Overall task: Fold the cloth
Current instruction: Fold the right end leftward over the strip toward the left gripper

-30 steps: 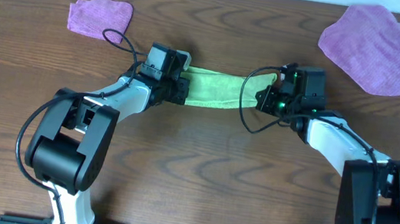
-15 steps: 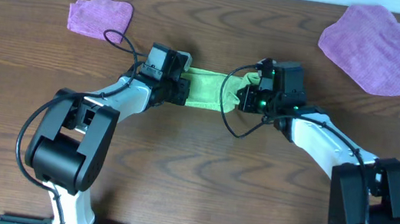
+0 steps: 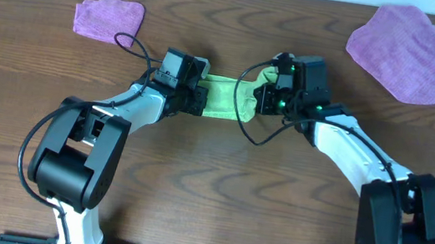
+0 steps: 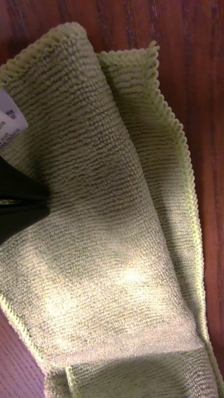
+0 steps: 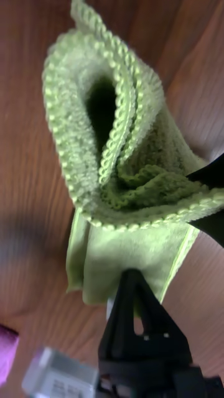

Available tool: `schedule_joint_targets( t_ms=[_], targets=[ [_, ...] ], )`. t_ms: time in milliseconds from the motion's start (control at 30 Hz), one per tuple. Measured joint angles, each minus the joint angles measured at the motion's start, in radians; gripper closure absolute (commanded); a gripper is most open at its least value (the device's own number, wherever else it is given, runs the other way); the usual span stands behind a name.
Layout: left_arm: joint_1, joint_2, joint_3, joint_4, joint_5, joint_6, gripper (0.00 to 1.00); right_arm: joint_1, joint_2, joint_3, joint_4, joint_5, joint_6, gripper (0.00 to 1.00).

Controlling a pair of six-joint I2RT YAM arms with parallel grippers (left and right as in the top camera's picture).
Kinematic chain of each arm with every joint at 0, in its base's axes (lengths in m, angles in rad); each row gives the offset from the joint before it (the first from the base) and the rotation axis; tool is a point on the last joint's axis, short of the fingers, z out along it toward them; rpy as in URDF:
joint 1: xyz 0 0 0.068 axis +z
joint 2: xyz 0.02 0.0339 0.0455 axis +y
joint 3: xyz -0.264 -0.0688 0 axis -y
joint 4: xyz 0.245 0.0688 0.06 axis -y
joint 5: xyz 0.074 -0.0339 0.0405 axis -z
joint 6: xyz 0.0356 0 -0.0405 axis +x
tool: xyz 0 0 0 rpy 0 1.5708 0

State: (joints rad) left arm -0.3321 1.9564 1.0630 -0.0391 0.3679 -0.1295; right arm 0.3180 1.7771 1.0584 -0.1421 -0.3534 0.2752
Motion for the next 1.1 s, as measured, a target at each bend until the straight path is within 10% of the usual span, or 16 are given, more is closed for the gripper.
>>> schedule_joint_targets(
  t_ms=[1100],
  targets=[
    [-0.005,0.000,0.023,-0.011,0.007,-0.001,0.94,0.123,0.000,0.007,-0.030,-0.137,-0.052,0.98]
  ],
)
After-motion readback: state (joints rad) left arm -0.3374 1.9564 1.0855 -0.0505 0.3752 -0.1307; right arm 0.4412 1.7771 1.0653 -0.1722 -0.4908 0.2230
